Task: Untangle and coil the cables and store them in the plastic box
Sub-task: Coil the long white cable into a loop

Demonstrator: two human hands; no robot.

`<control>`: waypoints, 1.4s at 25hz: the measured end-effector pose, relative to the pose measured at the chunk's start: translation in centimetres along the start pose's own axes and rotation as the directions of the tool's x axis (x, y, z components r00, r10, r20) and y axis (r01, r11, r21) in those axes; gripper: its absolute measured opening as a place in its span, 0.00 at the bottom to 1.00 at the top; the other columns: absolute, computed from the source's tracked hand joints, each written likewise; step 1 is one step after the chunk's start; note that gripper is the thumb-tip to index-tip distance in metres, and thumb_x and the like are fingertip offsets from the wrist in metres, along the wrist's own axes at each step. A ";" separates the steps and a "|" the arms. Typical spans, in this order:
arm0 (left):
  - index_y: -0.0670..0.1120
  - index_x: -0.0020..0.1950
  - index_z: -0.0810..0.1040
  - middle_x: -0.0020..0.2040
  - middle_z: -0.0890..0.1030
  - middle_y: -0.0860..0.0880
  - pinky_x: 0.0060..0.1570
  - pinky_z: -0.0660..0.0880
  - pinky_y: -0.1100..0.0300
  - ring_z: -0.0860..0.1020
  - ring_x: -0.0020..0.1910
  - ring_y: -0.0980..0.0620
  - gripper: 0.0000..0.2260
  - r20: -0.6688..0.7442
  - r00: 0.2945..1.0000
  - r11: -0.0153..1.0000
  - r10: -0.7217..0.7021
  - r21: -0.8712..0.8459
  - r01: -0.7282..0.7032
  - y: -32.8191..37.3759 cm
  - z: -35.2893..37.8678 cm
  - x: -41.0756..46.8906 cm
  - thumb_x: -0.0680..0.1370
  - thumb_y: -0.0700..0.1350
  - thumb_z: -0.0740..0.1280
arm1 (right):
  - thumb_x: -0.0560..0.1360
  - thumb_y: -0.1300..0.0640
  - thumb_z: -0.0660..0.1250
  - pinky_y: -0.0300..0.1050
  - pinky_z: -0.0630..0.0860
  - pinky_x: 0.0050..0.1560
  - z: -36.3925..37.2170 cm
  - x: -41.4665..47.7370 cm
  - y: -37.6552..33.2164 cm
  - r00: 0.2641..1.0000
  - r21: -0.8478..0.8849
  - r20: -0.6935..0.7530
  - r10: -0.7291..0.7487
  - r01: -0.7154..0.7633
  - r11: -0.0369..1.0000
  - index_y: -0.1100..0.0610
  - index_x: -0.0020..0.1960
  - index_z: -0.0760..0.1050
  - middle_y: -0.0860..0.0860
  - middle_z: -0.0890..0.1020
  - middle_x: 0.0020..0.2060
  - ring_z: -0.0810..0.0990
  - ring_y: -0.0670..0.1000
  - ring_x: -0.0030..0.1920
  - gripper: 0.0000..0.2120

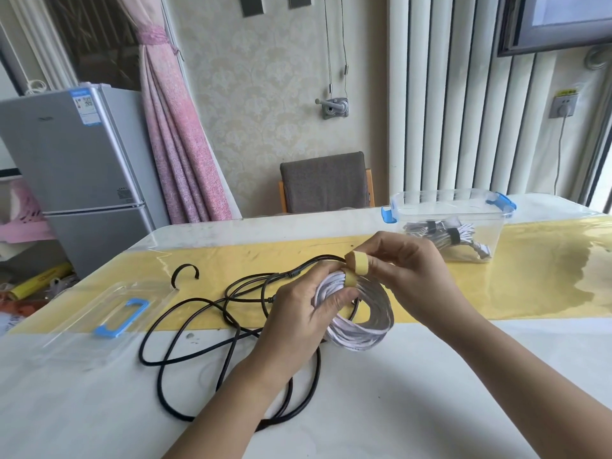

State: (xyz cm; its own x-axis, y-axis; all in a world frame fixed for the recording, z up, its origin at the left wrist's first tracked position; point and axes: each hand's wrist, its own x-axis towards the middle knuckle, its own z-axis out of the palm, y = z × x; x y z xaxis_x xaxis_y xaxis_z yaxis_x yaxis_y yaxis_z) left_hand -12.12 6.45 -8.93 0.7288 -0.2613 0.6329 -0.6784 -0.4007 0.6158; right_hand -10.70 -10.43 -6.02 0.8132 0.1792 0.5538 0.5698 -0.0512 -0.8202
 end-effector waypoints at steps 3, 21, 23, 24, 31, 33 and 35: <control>0.51 0.51 0.79 0.43 0.82 0.58 0.44 0.71 0.69 0.80 0.44 0.59 0.07 -0.042 0.994 0.995 -0.098 -0.007 0.098 -0.5 -0.2 0.2 0.75 0.50 0.68 | 0.72 0.61 0.71 0.30 0.67 0.35 -0.1 -0.3 0.6 0.999 -0.183 0.017 -0.039 0.041 0.982 0.57 0.40 0.82 0.41 0.79 0.29 0.74 0.41 0.30 0.03; 0.48 0.46 0.75 0.38 0.76 0.53 0.47 0.68 0.56 0.73 0.41 0.54 0.10 0.027 0.954 0.903 -0.298 -0.315 0.291 -1.7 -0.5 0.4 0.73 0.54 0.61 | 0.77 0.54 0.63 0.30 0.71 0.46 0.2 -0.7 2.0 0.862 -0.557 0.320 -0.393 0.507 0.658 0.55 0.52 0.82 0.48 0.79 0.47 0.78 0.42 0.43 0.11; 0.51 0.47 0.74 0.39 0.77 0.54 0.48 0.70 0.54 0.74 0.42 0.53 0.11 0.015 0.963 0.926 -0.269 -0.271 0.263 -1.9 -0.5 0.4 0.72 0.55 0.60 | 0.78 0.55 0.62 0.32 0.71 0.47 0.1 -0.8 1.8 0.875 -0.540 0.322 -0.363 0.484 0.689 0.55 0.53 0.82 0.48 0.78 0.48 0.78 0.43 0.44 0.11; 0.51 0.48 0.74 0.41 0.78 0.54 0.48 0.71 0.53 0.75 0.43 0.52 0.09 0.025 0.968 0.936 -0.250 -0.248 0.249 -1.7 -0.4 0.3 0.72 0.53 0.60 | 0.78 0.54 0.63 0.31 0.70 0.47 0.1 -0.7 1.7 0.884 -0.526 0.300 -0.359 0.467 0.711 0.55 0.51 0.82 0.47 0.77 0.47 0.77 0.42 0.44 0.10; 0.51 0.53 0.72 0.45 0.81 0.55 0.48 0.74 0.65 0.79 0.48 0.56 0.16 0.121 0.968 0.959 -0.219 -0.157 0.237 -0.6 0.7 -0.4 0.68 0.38 0.61 | 0.70 0.56 0.74 0.41 0.73 0.43 0.2 -0.5 1.5 0.928 -0.542 0.313 -0.202 0.349 0.764 0.54 0.43 0.73 0.45 0.75 0.44 0.75 0.47 0.42 0.10; 0.51 0.53 0.72 0.46 0.81 0.55 0.49 0.75 0.64 0.79 0.49 0.55 0.17 0.116 0.959 0.950 -0.258 -0.151 0.274 -0.6 1.1 -0.6 0.66 0.39 0.62 | 0.69 0.56 0.75 0.39 0.71 0.38 -0.2 -0.6 1.2 0.934 -0.590 0.326 -0.146 0.322 0.740 0.55 0.44 0.72 0.44 0.73 0.43 0.73 0.47 0.37 0.12; 0.52 0.52 0.73 0.46 0.82 0.54 0.49 0.75 0.63 0.80 0.49 0.55 0.17 0.110 0.946 0.932 -0.305 -0.171 0.321 -0.7 1.6 -0.4 0.66 0.39 0.63 | 0.68 0.56 0.74 0.40 0.68 0.34 -0.2 -0.7 0.9 0.933 -0.660 0.337 -0.127 0.331 0.675 0.56 0.46 0.71 0.45 0.72 0.43 0.71 0.48 0.36 0.13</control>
State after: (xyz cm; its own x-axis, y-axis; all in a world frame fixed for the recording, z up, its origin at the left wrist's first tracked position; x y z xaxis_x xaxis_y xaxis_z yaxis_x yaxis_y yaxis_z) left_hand -11.78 5.47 -10.38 0.9067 -0.2213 0.3590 -0.4142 -0.3073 0.8567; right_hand -10.76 -10.81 -7.11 0.6460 0.5049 0.5725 0.7315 -0.6237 -0.2754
